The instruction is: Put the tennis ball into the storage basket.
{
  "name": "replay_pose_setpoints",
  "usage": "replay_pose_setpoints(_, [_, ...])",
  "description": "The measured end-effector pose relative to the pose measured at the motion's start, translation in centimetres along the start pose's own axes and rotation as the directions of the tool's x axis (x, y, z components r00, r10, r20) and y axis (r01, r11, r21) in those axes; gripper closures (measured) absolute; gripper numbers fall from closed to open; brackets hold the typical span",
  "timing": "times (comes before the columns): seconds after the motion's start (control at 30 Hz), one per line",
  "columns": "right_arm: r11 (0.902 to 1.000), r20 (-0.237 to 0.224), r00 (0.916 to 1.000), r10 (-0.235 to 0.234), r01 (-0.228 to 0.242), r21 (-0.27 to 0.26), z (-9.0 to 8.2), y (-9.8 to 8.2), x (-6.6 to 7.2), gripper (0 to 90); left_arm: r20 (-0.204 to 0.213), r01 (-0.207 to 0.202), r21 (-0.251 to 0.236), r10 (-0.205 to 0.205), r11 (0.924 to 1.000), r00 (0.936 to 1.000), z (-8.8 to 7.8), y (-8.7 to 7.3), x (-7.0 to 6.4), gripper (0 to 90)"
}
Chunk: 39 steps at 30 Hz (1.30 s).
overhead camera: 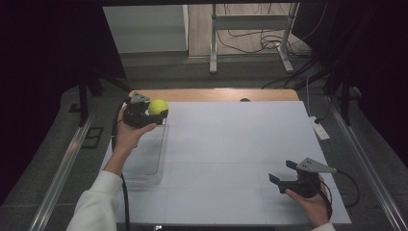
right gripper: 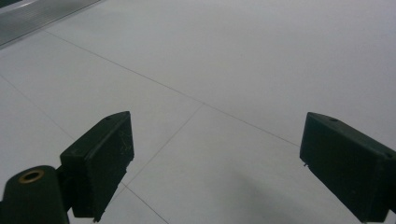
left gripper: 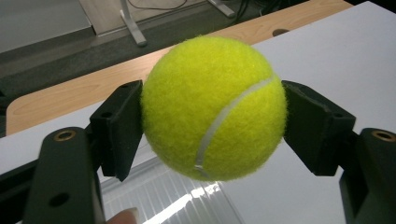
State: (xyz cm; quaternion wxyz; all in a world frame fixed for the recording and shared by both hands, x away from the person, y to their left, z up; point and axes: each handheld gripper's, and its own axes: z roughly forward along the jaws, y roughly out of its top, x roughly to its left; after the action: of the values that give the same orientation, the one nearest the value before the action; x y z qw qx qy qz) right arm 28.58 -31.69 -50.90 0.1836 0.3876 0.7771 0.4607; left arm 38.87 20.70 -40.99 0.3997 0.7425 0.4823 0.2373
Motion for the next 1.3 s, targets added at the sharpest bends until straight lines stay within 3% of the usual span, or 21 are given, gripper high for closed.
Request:
replay_pose_setpoints(0.8, [1.0, 0.001, 1.0, 0.001, -0.001, 0.005, 0.1, 0.0, 0.0, 10.2, -0.059, 0.041, 0.022, -0.039, 0.9989, 0.9975, 0.0, -0.8, 2.5, 27.1])
replay_pose_setpoints(1.3, [1.0, 0.005, 1.0, 0.001, -0.001, 0.006, 0.1, 0.0, 0.0, 10.2, -0.105, 0.084, 0.04, -0.079, 0.9957, 0.9913, -0.2, -1.3, 4.3, 27.0])
